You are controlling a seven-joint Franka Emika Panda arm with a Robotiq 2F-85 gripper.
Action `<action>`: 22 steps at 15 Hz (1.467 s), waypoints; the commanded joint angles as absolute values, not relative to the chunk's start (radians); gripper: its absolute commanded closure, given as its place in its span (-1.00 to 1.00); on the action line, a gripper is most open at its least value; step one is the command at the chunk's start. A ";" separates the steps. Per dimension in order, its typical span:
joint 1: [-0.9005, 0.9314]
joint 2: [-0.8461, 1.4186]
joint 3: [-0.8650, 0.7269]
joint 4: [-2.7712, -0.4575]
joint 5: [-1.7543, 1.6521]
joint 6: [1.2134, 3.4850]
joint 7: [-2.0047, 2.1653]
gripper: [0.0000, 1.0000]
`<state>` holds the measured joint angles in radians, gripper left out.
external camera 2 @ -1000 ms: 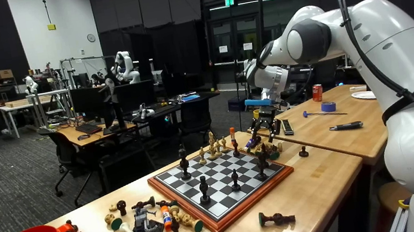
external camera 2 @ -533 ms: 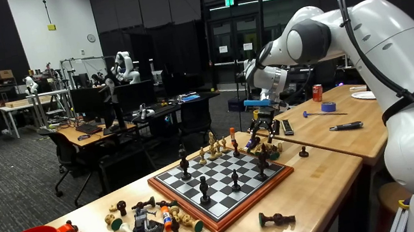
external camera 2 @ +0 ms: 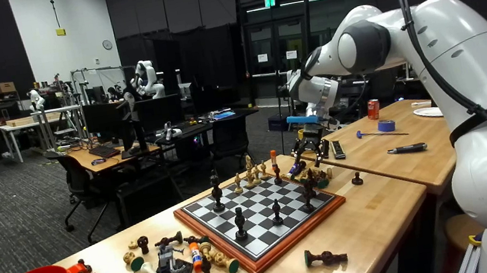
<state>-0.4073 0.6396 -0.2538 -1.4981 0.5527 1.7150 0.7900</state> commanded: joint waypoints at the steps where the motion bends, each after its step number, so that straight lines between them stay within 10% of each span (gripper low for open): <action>1: -0.404 0.537 -0.253 -1.599 0.563 1.712 0.762 -1.00; 17: -0.357 0.450 -0.256 -1.801 0.570 1.829 0.644 -1.00; 18: -0.352 0.449 -0.256 -1.800 0.567 1.833 0.640 -0.50; 22: -0.341 0.443 -0.256 -1.797 0.564 1.841 0.633 -0.05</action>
<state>-0.3515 0.4877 -0.2532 -1.7547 0.5527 1.8206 0.6514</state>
